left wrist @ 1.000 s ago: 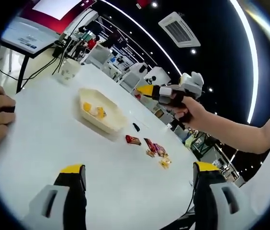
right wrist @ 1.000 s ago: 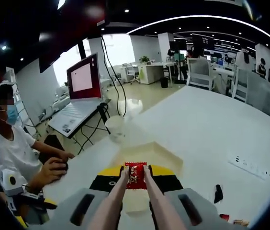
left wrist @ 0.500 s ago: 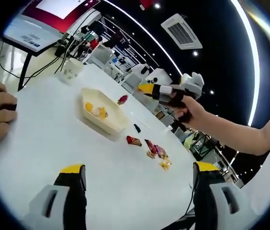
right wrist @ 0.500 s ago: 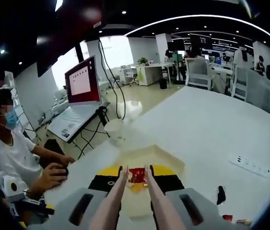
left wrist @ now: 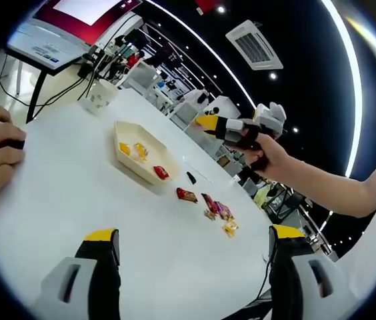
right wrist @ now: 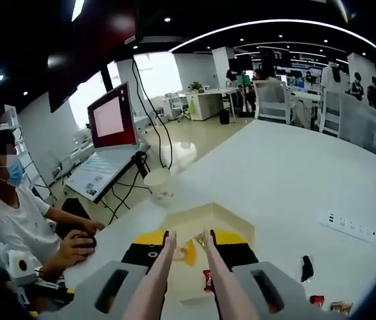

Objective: Place the target food into the container with the food tongs after gripping and lifting it, then release it inside without dropping or visibly crushing the food.

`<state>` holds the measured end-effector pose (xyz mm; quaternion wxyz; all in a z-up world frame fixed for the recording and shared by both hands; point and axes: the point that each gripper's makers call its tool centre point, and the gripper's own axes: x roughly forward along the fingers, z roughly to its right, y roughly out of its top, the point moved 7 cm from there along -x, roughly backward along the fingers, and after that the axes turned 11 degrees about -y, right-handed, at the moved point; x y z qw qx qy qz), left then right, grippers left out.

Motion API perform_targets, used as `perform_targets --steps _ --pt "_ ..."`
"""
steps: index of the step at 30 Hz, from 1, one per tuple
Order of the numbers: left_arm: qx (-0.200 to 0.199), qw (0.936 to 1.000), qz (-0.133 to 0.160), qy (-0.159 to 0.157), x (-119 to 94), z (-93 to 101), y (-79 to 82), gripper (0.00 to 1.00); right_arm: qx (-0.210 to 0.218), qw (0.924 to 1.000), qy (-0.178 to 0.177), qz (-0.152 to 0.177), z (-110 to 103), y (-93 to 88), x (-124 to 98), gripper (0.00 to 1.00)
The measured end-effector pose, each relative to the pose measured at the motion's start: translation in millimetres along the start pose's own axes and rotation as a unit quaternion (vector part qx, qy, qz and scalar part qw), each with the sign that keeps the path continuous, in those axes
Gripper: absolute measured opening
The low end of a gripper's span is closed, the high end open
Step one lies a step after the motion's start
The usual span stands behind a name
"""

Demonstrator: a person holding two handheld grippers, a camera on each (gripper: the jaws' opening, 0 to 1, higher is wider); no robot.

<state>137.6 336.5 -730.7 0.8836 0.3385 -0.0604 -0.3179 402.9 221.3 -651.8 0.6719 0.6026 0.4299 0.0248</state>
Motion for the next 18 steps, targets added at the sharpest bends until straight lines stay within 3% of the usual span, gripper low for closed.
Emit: perform_targets --steps 18 --pt "0.0 0.9999 -0.008 -0.007 2 3.7 -2.1 0.93 0.006 1.0 0.003 -0.006 9 -17.3 -15 0.24"
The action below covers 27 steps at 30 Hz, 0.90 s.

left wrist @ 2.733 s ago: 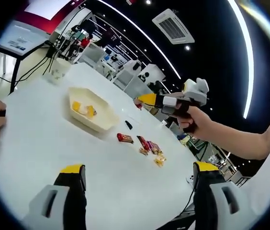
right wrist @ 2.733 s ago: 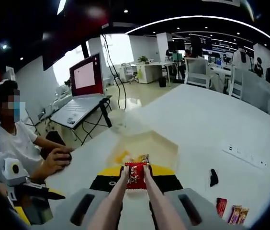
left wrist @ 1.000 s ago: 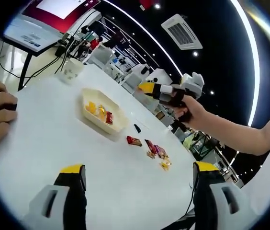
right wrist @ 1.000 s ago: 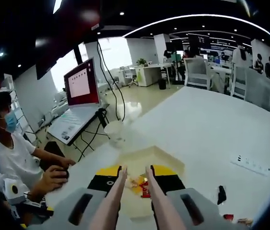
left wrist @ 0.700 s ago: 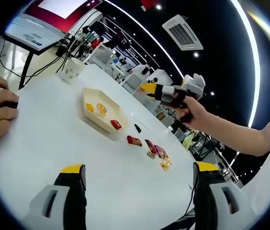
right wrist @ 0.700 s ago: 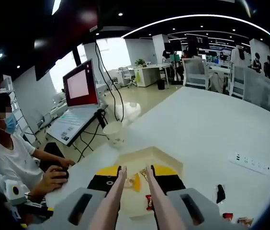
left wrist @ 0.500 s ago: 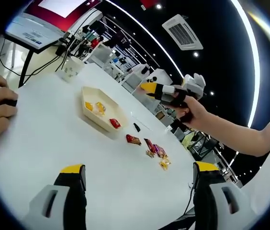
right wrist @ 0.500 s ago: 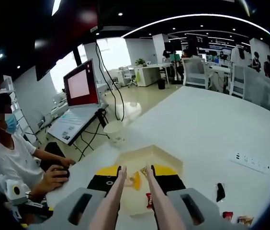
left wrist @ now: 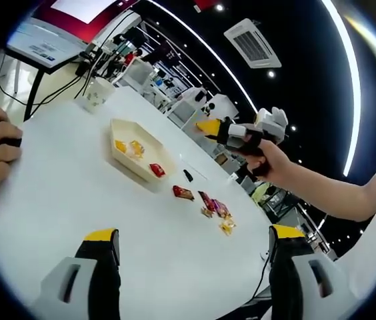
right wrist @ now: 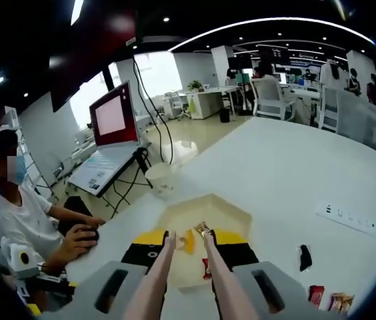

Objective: Place the target food into the container with the food tongs after gripping and lifting it, then release it inside without dropping or visibly crushing the food.

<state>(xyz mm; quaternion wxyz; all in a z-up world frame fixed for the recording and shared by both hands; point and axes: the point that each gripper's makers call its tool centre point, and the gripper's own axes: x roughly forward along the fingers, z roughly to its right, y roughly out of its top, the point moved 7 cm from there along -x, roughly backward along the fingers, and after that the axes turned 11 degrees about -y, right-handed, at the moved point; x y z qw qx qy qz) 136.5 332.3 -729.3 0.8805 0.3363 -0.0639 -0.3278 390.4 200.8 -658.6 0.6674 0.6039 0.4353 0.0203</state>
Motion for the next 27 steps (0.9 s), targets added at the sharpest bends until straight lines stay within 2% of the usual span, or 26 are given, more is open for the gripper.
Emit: perform_targets --steps 8,13,16,22,27 --pt "0.006 0.9999 -0.012 -0.01 2 2.5 -0.6 0.94 0.014 0.9996 -0.019 -0.013 13 -17.2 -10 0.24" --pt "0.005 0.9998 -0.017 -0.013 3 1.5 -0.2 0.93 0.008 0.9995 -0.026 -0.017 15 -24.2 -13 0.24" --pt "0.005 0.9998 -0.016 -0.012 3 0.9 1.0 0.94 0.03 0.9991 -0.024 -0.017 16 -25.3 -13 0.24" --pt "0.005 0.9998 -0.017 -0.011 3 0.0 0.6 0.94 0.024 0.9992 -0.029 -0.014 18 -28.3 -14 0.25" --pt "0.002 0.9998 -0.016 -0.011 5 -0.5 -0.5 0.94 0.022 0.9989 -0.035 -0.022 23 -38.5 -16 0.25"
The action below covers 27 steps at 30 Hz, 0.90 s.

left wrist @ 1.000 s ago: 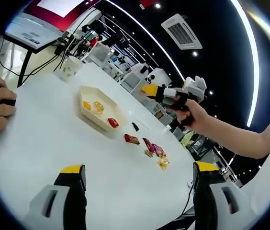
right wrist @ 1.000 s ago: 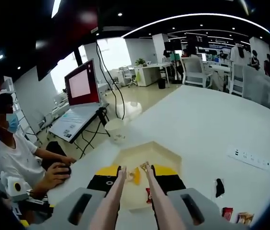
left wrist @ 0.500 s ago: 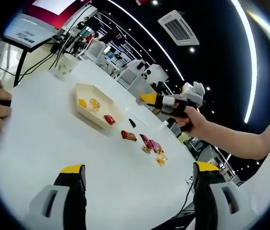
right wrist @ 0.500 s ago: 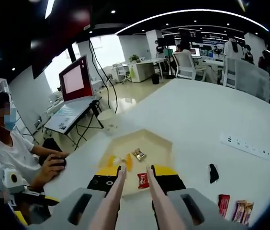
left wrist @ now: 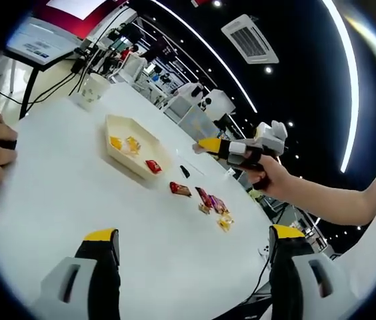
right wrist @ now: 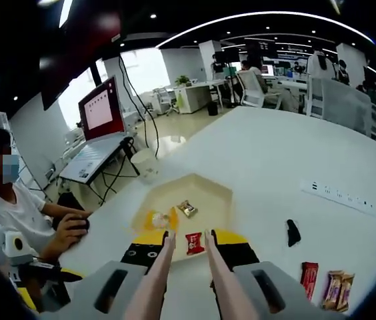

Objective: Place the target food into the container with the food tongs after gripping and lifting it, then release it inside without dropping or visibly crushing the food.

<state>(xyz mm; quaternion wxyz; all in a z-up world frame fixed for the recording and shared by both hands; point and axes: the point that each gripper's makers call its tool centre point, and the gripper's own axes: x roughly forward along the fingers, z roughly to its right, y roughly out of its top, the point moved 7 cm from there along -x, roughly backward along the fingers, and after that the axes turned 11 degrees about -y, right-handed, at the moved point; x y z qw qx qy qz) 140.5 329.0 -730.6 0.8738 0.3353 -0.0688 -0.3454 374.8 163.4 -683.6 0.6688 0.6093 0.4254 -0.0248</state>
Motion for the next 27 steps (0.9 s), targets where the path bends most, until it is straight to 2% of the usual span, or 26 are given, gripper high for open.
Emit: perform_targets --steps 6,17,27 --pt "-0.001 1.0 0.004 0.002 1 -0.8 1.8 0.94 -0.019 0.9997 -0.002 -0.013 9 -11.2 -3 0.25" --pt "-0.003 1.0 0.006 0.005 2 -0.2 0.1 0.93 -0.019 0.9992 -0.013 -0.032 25 -24.4 -8 0.26" --pt "-0.006 1.0 0.004 0.006 4 -1.0 -1.3 0.93 -0.03 0.9981 -0.016 -0.051 43 -34.0 0 0.26"
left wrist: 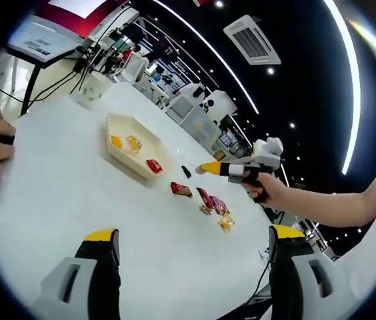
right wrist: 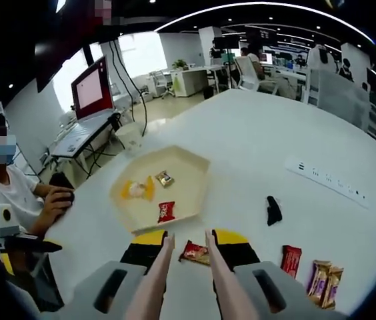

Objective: Place the target food into the container with the food tongs after gripping and lifting it, then release it inside without dropping or visibly crushing the food.

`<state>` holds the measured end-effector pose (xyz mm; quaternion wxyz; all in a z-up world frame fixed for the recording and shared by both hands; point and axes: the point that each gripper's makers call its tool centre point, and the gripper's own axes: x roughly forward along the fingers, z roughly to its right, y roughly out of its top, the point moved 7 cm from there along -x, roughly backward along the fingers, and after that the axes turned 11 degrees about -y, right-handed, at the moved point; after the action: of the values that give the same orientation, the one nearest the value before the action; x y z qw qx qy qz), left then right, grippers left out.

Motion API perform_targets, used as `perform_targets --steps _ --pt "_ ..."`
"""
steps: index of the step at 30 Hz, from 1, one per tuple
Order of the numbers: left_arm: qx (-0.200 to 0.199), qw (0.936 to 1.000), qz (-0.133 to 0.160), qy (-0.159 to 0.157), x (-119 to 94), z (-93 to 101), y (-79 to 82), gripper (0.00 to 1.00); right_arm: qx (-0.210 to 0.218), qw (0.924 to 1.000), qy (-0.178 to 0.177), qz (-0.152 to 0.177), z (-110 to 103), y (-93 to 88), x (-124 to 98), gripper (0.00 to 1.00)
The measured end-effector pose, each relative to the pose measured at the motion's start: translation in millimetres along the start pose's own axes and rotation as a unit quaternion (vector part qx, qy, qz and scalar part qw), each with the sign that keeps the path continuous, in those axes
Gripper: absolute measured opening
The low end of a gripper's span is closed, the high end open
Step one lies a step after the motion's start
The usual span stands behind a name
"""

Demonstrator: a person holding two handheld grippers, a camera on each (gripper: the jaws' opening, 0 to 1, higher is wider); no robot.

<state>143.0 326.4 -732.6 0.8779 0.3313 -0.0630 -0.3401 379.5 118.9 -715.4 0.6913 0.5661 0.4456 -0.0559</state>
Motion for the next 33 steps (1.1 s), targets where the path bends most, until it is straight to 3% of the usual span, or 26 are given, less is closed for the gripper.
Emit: perform_targets --steps 7,18,24,27,33 --pt "0.001 1.0 -0.001 0.001 -1 0.1 1.6 0.93 -0.022 0.9996 0.002 -0.017 8 -11.3 9 0.25" --pt "0.007 0.9999 -0.012 0.006 -4 0.5 3.7 0.93 -0.021 0.9995 0.003 -0.023 20 -20.6 14 0.25" --pt "-0.001 0.9999 -0.016 0.006 -1 3.6 -3.3 0.93 -0.054 0.9977 0.021 -0.033 15 -27.1 11 0.25" --pt "-0.003 0.9998 -0.016 0.006 -2 4.9 -4.5 0.93 -0.104 0.9934 0.029 -0.04 15 -28.3 13 0.25" --pt "-0.003 0.9998 -0.02 0.01 -3 4.4 -4.6 0.93 -0.12 0.9915 0.035 -0.034 16 -21.8 15 0.25"
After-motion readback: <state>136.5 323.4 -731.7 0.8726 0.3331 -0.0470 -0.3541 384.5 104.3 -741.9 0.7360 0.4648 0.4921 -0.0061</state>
